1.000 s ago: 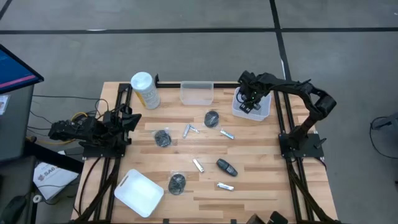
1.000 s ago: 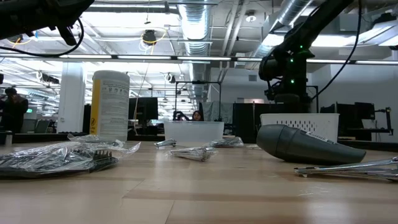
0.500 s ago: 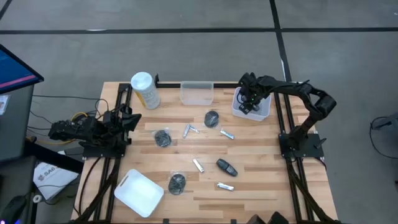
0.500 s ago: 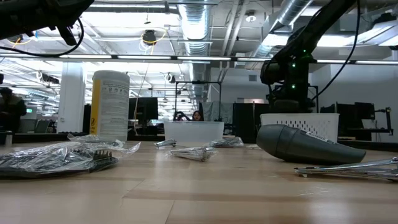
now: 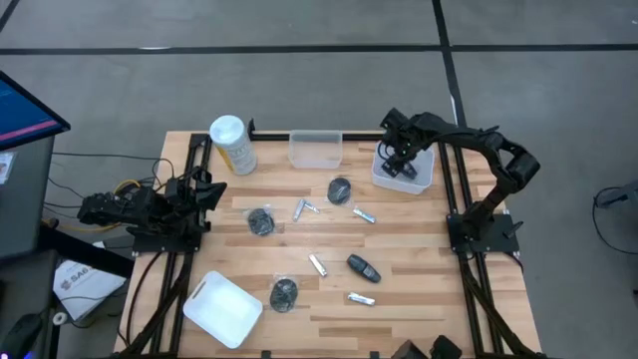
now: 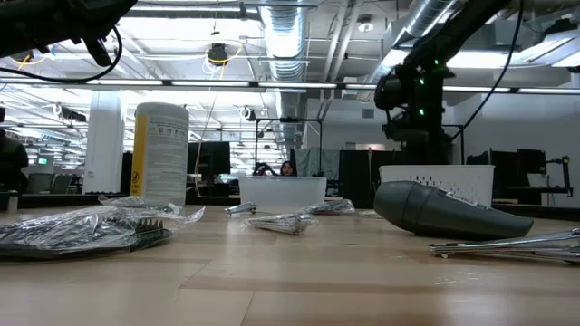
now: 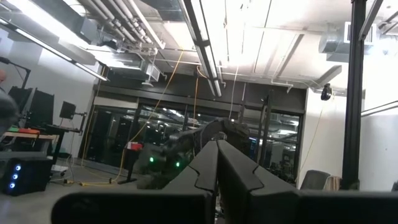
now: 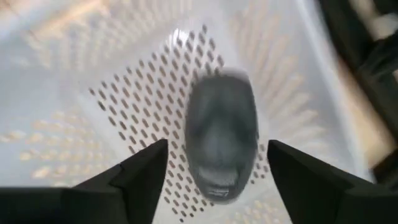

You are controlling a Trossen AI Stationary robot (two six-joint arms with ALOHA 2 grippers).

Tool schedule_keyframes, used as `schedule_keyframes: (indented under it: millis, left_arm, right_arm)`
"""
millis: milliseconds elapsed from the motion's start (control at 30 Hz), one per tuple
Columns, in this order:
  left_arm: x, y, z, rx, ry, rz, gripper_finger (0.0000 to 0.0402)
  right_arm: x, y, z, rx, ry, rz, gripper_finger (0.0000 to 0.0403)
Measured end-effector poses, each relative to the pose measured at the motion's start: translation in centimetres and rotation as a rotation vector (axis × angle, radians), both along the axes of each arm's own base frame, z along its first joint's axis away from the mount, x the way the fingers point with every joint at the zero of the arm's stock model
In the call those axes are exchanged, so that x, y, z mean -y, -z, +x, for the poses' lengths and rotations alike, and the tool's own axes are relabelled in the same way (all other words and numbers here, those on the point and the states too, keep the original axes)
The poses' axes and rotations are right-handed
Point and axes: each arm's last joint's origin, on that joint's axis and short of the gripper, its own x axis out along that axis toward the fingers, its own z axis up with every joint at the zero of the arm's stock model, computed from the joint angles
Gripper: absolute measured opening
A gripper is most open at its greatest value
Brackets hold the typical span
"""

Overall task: Pick & Place Travel size toiletries
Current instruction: Put the gray deodorant into the white basket

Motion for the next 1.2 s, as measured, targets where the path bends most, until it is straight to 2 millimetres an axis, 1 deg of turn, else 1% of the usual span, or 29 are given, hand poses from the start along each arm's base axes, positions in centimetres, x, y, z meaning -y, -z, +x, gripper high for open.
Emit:
schedule_keyframes:
  millis: [100, 167, 233, 300, 400, 467, 533, 633, 700, 767, 833, 900, 1067, 1200]
  left_arm:
    - [0.0, 0.0, 0.0, 0.000, 0.000, 0.000, 0.0002]
    - [0.0, 0.0, 0.0, 0.000, 0.000, 0.001, 0.0002]
    - [0.0, 0.0, 0.0, 0.000, 0.002, 0.002, 0.0002]
    - [0.0, 0.0, 0.0, 0.000, 0.003, 0.002, 0.0002]
    - [0.0, 0.0, 0.0, 0.001, 0.003, 0.002, 0.0002]
    - [0.0, 0.0, 0.0, 0.000, 0.002, 0.002, 0.0002]
    - [0.0, 0.0, 0.0, 0.000, 0.002, 0.002, 0.0002]
    - [0.0, 0.0, 0.0, 0.000, 0.002, 0.002, 0.0002]
    - [0.0, 0.0, 0.0, 0.000, 0.002, 0.002, 0.0002]
    - [0.0, 0.0, 0.0, 0.000, 0.002, 0.002, 0.0002]
    - [0.0, 0.0, 0.0, -0.001, 0.002, 0.002, 0.0002]
    - [0.0, 0.0, 0.0, -0.001, 0.003, 0.002, 0.0002]
    - [0.0, 0.0, 0.0, -0.002, 0.003, 0.003, 0.0002]
    - [0.0, 0.0, 0.0, -0.005, 0.003, 0.003, 0.0002]
  right_arm:
    - [0.4, -2.4, 0.5, 0.013, 0.002, -0.006, 0.0301]
    - [0.3, -4.5, 1.1, 0.046, -0.022, 0.016, 0.0313]
    - [-0.3, -7.2, 2.0, 0.108, -0.062, 0.057, 0.0320]
    - [-1.4, -10.3, 3.0, 0.198, -0.106, 0.117, 0.0321]
    - [-4.5, -14.7, 4.4, 0.281, -0.192, 0.162, 0.0321]
    - [-7.0, -16.9, 5.3, 0.307, -0.252, 0.168, 0.0321]
    - [-9.7, -18.6, 6.0, 0.336, -0.305, 0.185, 0.0322]
    - [-13.9, -20.3, 7.0, 0.381, -0.370, 0.210, 0.0322]
    - [-16.6, -20.9, 7.5, 0.403, -0.391, 0.231, 0.0322]
    - [-19.4, -21.1, 7.8, 0.405, -0.401, 0.240, 0.0322]
    - [-22.1, -20.8, 8.1, 0.378, -0.404, 0.221, 0.0322]
    - [-24.3, -20.0, 8.5, 0.343, -0.404, 0.190, 0.0322]
    - [-28.5, -17.4, 10.1, 0.242, -0.381, 0.112, 0.0322]
    - [-30.7, -14.7, 11.8, 0.157, -0.390, 0.059, 0.0322]
